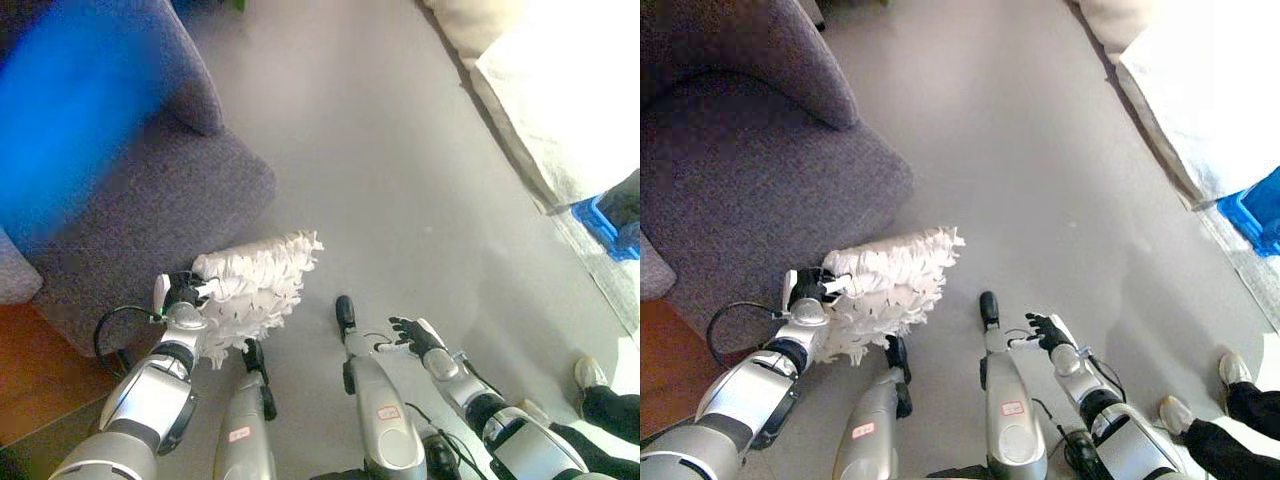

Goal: Pick up the pillow and put it on the sofa.

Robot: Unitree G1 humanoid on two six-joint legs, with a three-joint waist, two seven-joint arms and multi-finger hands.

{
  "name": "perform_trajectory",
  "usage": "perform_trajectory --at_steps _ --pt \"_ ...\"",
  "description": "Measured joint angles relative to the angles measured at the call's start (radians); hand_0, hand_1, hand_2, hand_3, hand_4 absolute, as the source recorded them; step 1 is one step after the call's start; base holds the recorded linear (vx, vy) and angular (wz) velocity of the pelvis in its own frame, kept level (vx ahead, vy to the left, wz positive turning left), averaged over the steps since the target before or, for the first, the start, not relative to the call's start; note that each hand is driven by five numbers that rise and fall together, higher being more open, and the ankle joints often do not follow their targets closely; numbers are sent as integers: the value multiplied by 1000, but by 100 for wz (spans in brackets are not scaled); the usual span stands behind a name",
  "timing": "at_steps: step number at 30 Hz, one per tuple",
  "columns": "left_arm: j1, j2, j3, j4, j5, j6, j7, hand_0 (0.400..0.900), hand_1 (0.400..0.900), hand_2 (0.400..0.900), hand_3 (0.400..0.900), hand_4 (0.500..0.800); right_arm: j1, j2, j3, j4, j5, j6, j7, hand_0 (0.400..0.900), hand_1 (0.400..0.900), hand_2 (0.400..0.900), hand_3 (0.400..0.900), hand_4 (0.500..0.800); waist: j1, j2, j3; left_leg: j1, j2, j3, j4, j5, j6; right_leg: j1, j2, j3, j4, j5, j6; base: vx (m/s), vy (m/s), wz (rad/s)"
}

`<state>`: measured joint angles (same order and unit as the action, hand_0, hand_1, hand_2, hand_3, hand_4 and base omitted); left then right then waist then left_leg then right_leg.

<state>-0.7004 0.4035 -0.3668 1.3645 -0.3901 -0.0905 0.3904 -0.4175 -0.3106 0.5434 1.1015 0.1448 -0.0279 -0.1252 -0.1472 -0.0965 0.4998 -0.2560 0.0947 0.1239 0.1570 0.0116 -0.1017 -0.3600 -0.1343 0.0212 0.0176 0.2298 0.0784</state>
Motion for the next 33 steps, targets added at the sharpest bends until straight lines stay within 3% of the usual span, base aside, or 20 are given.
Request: perform_trajectory --at_steps 6,12,17,24,29,33 --pt "124 -25 0 -38 7 -18 -19 400 400 400 400 500 73 0 -32 29 -4 -3 3 900 900 900 900 800 19 39 -25 101 -2 -8 -95 31 1 83 -1 -27 -40 -2 -2 73 12 5" --pt "295 -86 1 -90 83 -28 -20 400 400 400 400 500 178 -13 -90 56 -36 -4 27 900 900 900 900 800 21 108 -129 214 1 -10 -193 45 1 187 4 -47 -103 -1 -1 108 11 2" --pt "385 -106 1 -144 130 -39 -20 400 400 400 400 500 255 -14 -128 60 -54 -4 46 900 900 900 900 800 40 126 -221 275 6 -8 -232 45 2 228 9 -53 -103 -23 4 125 11 1" --pt "448 -91 4 -178 205 -41 -22 400 400 400 400 500 304 -14 -159 87 -109 2 67 900 900 900 900 800 45 133 -299 313 10 -13 -237 40 6 270 9 -69 -103 -40 7 98 2 4" --pt "475 -78 4 -268 241 -9 -44 400 400 400 400 500 327 -18 -168 87 -121 14 70 900 900 900 900 800 54 152 -330 332 17 -23 -238 39 6 295 9 -88 -104 -43 4 73 -4 6" --pt "473 -38 4 -360 263 35 -67 400 400 400 400 500 341 -22 -168 87 -121 20 76 900 900 900 900 800 69 158 -345 343 22 -25 -244 39 6 308 14 -90 -105 -44 2 28 -15 7"
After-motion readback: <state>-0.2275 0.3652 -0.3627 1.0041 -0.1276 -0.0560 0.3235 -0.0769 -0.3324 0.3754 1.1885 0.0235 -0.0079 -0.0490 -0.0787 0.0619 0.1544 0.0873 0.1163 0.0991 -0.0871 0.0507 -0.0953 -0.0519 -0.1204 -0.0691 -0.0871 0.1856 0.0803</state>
